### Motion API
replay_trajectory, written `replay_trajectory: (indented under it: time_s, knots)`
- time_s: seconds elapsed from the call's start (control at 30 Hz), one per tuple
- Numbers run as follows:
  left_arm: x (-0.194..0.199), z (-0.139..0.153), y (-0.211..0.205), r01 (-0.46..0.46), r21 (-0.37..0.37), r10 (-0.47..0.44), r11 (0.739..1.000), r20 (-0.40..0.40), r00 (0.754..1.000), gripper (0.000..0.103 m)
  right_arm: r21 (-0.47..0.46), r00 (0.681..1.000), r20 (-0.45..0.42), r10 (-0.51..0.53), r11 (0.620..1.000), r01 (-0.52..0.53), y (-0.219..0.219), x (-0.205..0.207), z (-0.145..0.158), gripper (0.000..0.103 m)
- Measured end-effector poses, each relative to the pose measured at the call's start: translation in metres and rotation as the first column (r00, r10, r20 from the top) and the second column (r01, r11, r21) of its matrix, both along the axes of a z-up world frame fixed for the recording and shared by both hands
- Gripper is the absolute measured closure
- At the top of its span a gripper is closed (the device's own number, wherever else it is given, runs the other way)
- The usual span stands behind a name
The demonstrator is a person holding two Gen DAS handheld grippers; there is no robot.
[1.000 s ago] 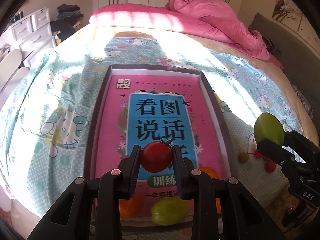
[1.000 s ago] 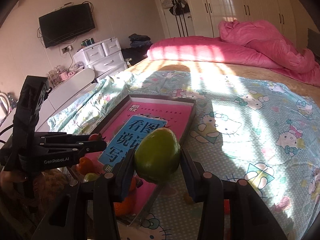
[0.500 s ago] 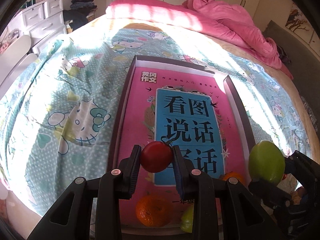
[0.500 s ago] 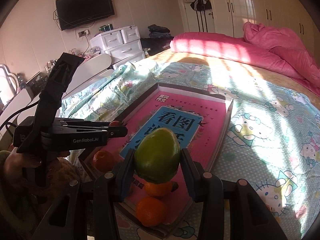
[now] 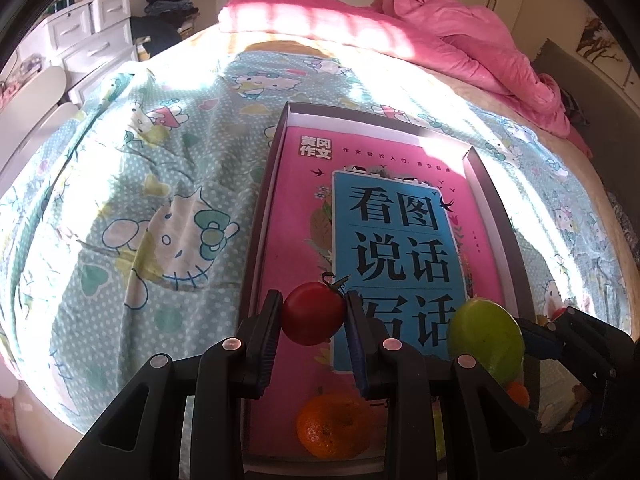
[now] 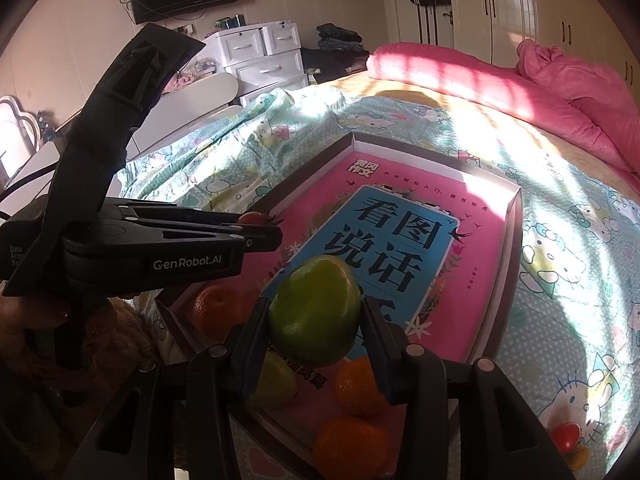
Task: Organize fruits
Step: 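Lower the tomato and apple into the tray and open both tools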
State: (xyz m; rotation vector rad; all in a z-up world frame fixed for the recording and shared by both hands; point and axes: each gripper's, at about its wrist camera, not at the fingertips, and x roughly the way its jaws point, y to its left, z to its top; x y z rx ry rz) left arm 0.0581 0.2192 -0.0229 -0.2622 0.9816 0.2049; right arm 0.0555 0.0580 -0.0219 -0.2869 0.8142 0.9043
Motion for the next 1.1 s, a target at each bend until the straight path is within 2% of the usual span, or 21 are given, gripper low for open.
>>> replay_trajectory:
  time_s: [0.83,1.1]
  knots:
    - [0.008,-0.011,-0.006,0.026,0.007,-0.025,1.000,-0.041,0.999,0.071,-0.080,0.999,-0.052,0.010,0.997,-0.014,0.023,0.013,-0.025,0.058]
    - [0.008,-0.014,-0.007,0.029,-0.010,-0.029,1.000,-0.044,0.999,0.071,-0.076,0.998,-0.065,0.018,0.997,-0.023,0.022,0.011,-0.027,0.057]
